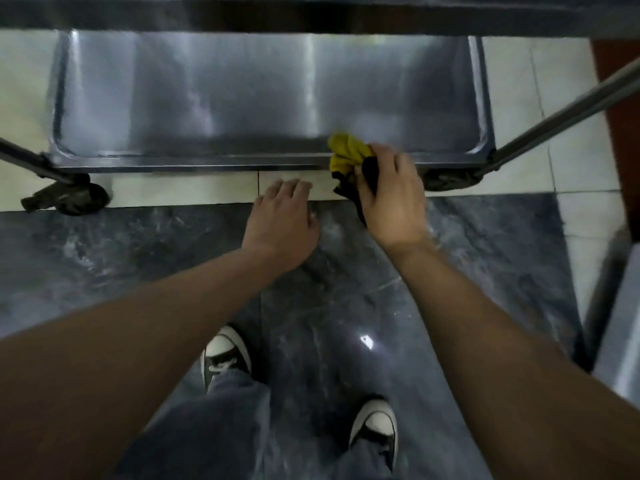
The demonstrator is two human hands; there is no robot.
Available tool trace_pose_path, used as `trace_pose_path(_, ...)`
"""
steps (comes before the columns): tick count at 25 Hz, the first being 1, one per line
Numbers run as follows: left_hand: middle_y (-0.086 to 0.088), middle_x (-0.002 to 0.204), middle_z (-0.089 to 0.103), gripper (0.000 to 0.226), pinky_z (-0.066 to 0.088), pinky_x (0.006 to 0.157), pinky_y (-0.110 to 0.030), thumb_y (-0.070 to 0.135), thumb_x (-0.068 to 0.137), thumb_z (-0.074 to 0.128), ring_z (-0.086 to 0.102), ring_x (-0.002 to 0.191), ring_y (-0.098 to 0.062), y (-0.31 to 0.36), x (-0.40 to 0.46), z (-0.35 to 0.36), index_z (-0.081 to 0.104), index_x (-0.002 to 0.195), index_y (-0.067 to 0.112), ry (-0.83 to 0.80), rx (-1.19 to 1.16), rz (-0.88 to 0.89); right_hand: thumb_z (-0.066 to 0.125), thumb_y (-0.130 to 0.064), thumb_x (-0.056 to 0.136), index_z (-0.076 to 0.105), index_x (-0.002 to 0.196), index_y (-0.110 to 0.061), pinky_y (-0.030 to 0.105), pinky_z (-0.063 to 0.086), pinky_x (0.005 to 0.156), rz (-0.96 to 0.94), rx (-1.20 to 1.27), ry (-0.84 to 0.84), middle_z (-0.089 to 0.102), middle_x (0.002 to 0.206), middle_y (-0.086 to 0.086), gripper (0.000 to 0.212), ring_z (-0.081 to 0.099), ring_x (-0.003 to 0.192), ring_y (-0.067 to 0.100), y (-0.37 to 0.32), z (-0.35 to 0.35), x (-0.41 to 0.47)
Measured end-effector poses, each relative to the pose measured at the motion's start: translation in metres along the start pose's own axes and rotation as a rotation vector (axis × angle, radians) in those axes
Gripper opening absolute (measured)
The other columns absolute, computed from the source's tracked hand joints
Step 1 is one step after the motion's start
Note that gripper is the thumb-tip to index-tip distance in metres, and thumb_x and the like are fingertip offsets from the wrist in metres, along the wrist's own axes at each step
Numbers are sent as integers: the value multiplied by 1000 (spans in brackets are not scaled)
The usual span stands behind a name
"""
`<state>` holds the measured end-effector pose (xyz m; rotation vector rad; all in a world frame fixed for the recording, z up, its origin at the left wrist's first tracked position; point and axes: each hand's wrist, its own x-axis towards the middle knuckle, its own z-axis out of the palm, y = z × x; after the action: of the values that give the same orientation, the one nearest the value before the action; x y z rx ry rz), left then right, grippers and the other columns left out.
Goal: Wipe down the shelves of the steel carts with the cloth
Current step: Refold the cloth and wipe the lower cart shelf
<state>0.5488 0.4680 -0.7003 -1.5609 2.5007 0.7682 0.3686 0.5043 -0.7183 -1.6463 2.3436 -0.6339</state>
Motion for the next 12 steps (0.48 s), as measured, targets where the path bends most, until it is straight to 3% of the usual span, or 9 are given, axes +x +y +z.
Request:
trace_pose_path(3, -8, 146, 51, 49, 33, 112, -45, 30, 95, 51, 40, 138, -30, 57, -63, -48, 49, 141, 14, -20, -16, 55, 59, -25, 98, 52, 141, -10, 52, 46, 94, 120, 73, -5, 57, 119, 21, 47, 55, 111, 41, -17, -82, -57)
trace_pose_path(6, -3, 154, 45, 44, 32, 113, -45, 30, 96, 50, 35, 143, -27, 112, -122, -112, 55, 138, 16, -83, -54, 85, 61, -21, 96, 50, 143, -13, 54, 45, 97, 196, 157, -15, 55, 123, 19, 49, 53, 114, 40, -42, -177, -99)
trace_pose_path(12, 0, 142, 53, 40, 34, 108, -39, 26, 95, 53, 46, 129, -26, 247, -209, -285, 58, 134, 22, -69, -83, 255, 57, -29, 100, 50, 142, -19, 51, 45, 99, 280, 237, 42, 58, 124, 9, 44, 54, 116, 31, -93, -388, -133)
